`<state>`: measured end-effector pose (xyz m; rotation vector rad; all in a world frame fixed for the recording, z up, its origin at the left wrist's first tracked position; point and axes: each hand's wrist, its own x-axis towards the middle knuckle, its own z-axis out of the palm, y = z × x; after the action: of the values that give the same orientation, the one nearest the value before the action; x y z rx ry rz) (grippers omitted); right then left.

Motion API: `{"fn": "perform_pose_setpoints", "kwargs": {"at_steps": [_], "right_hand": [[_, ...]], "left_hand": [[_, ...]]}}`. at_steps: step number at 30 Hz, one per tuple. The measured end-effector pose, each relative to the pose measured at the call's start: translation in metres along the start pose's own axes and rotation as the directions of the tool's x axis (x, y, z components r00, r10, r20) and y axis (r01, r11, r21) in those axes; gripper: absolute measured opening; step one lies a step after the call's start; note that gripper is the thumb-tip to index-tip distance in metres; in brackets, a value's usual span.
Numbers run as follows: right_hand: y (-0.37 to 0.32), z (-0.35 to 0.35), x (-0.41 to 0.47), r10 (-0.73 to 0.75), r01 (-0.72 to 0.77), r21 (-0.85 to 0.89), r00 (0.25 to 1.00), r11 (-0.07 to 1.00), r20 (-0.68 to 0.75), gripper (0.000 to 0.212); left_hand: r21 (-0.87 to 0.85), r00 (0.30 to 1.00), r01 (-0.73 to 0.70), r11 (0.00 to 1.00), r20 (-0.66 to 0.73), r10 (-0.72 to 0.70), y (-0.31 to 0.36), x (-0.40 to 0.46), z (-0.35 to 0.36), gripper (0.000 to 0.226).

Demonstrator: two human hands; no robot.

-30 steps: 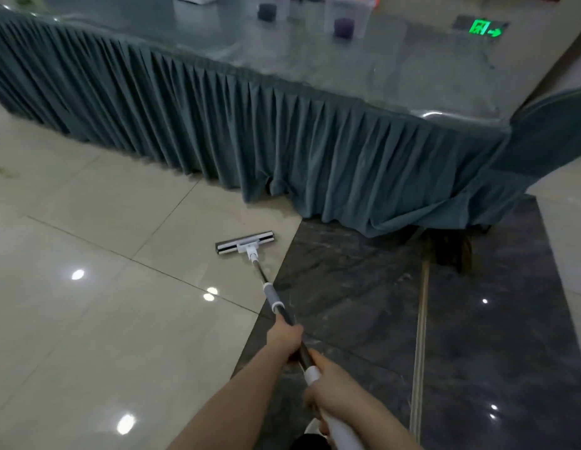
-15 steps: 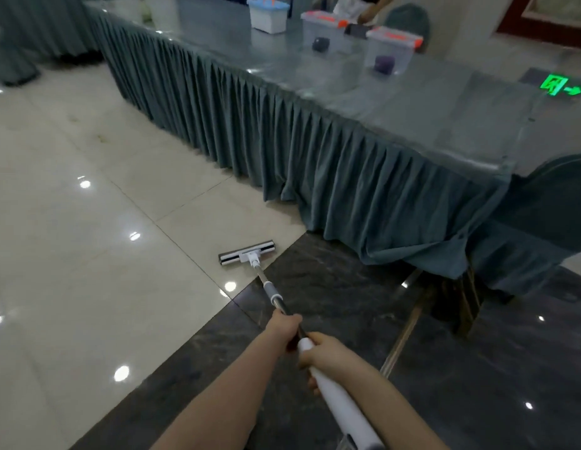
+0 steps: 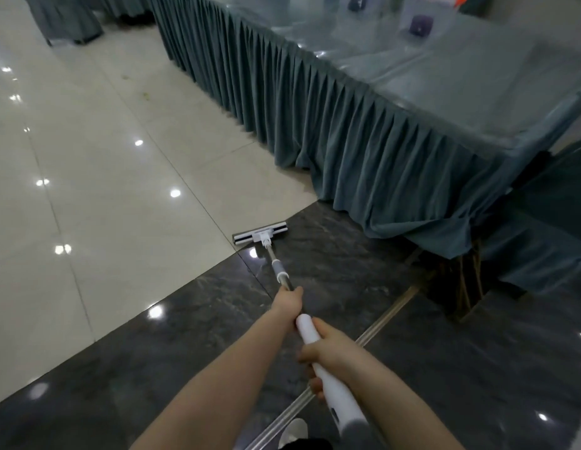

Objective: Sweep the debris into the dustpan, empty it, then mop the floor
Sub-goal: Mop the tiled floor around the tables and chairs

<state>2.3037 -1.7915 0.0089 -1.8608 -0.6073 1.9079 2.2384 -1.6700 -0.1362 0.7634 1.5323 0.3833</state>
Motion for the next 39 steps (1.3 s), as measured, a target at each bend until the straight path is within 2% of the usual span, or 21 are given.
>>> {"fn": "perform_pose_setpoints", "kwargs": {"at_steps": [3, 7, 11, 16, 24, 31, 35, 39], "right_hand": [[-0.019, -0.011, 0.012, -0.005, 0.005, 0.046, 1.000, 0.999, -0.007, 0.060], [-0.046, -0.047, 0.020, -0.006, 0.006, 0.003, 1.000, 1.000, 0.009, 0.056], [-0.067, -0.070, 0.042, -0.010, 0.010, 0.001, 1.000, 1.000, 0.007, 0.054], [-0.103, -0.086, 0.100, 0.008, -0.007, -0.038, 1.000, 0.999, 0.011, 0.071], [-0.247, -0.110, 0.212, 0.027, -0.030, -0.208, 0.999, 0.978, -0.018, 0.084], [-0.367, -0.107, 0.292, 0.011, -0.004, -0.169, 0.999, 0.986, 0.039, 0.075], [-0.437, -0.123, 0.342, -0.001, 0.015, -0.194, 0.997, 0.981, 0.072, 0.074], [-0.514, -0.149, 0.407, 0.006, 0.021, -0.226, 0.993, 0.974, 0.120, 0.068]], "left_hand": [[0.030, 0.998, -0.018, 0.999, -0.062, 0.020, 0.023, 0.008, 0.004, 0.034], [0.006, 0.997, 0.027, 1.000, -0.073, -0.027, 0.055, 0.017, 0.024, 0.022], [0.075, 0.996, 0.012, 0.997, -0.087, -0.005, 0.080, 0.043, 0.038, 0.037], [0.149, 0.994, 0.006, 0.989, -0.107, 0.010, 0.115, 0.103, 0.039, 0.039], [0.127, 0.991, 0.004, 0.992, -0.136, 0.013, 0.237, 0.224, 0.014, 0.044], [0.153, 0.986, 0.010, 0.988, -0.164, 0.015, 0.348, 0.309, -0.023, 0.038], [0.046, 0.989, 0.001, 0.999, -0.148, 0.006, 0.405, 0.370, -0.031, 0.038], [-0.207, 0.987, 0.009, 0.978, -0.157, -0.043, 0.456, 0.455, -0.032, 0.038]]}}
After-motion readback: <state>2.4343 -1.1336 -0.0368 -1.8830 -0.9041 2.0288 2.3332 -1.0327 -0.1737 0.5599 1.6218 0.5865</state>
